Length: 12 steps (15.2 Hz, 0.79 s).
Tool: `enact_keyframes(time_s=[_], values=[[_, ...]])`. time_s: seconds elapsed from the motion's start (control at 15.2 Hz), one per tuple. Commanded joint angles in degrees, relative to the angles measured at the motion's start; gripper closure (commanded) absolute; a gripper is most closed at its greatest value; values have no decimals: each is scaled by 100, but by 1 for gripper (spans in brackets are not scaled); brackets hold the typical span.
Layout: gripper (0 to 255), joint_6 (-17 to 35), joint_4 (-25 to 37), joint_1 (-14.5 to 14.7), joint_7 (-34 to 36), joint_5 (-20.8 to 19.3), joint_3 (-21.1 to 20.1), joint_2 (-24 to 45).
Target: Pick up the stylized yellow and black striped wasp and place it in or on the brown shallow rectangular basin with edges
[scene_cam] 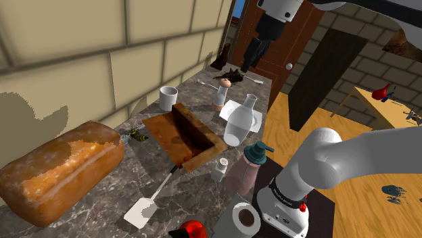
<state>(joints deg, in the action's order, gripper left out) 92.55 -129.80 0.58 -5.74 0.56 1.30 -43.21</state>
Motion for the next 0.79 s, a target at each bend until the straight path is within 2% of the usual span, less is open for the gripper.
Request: enact_keyframes(time_s=[0.0,0.73], values=[[0,0,0,0,0,0,0,0],[0,1222,265,435,-7,-209,-766,1860]])
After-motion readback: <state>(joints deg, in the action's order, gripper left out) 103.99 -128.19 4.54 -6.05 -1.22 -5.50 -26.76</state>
